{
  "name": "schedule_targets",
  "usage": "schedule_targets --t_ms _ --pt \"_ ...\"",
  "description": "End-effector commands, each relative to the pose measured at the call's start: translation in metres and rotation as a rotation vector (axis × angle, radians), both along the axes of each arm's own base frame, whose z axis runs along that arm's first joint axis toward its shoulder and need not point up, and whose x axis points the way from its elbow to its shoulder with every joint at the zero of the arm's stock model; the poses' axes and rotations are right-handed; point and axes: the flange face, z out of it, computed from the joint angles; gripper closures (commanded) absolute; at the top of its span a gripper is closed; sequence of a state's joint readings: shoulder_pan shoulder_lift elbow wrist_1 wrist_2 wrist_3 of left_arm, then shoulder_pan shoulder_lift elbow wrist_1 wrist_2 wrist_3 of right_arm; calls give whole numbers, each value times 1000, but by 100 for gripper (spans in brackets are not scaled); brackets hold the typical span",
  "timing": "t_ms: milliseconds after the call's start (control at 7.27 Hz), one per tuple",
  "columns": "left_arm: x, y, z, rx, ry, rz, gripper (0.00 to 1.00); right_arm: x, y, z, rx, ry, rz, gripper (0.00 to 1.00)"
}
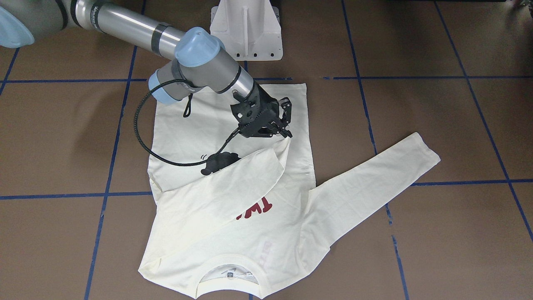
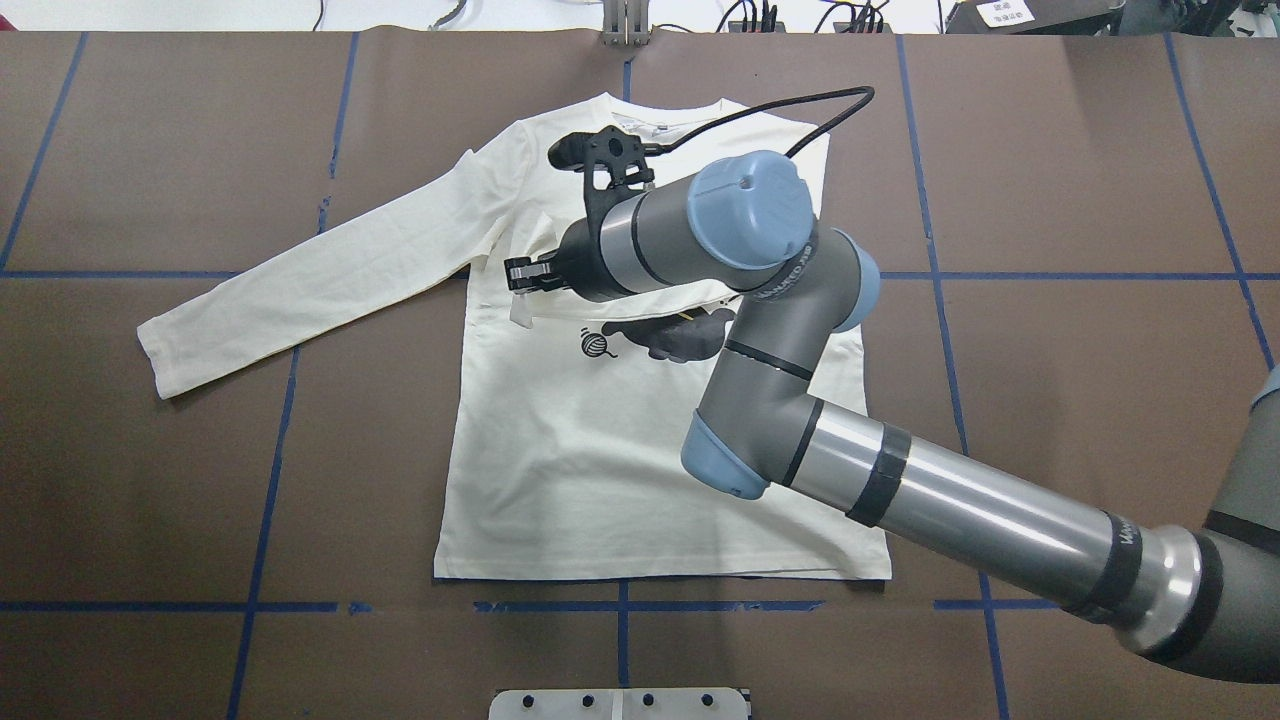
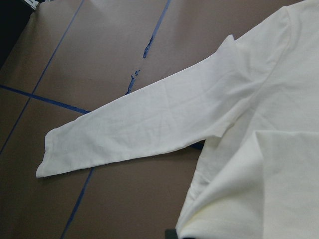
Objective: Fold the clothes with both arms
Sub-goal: 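Carry the held sleeve across the shirt front toward the other sleeve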
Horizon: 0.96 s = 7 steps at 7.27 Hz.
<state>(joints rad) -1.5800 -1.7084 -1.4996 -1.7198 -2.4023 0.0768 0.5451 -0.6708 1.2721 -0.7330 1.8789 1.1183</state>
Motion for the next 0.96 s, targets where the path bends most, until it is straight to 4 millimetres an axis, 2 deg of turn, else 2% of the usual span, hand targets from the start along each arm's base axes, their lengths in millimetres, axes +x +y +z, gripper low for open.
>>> schedule_targets --t_ms 0,138,413,551,688,826 --pt "1 -2 -2 2 0 1 0 -66 15 -78 -13 65 56 0" --pt "2 -3 -2 2 0 1 0 -71 23 -79 -12 69 48 0" --pt "4 -3 -7 -13 7 -16 0 -73 24 -78 -24 80 47 0" --pt "6 -5 -11 -12 11 -34 0 -71 21 -89 -86 120 53 0" --pt "23 -10 -22 -29 30 -93 0 -60 15 -93 -141 220 63 0" --pt "47 -11 -30 -51 24 -184 0 -37 0 -92 -210 320 55 0"
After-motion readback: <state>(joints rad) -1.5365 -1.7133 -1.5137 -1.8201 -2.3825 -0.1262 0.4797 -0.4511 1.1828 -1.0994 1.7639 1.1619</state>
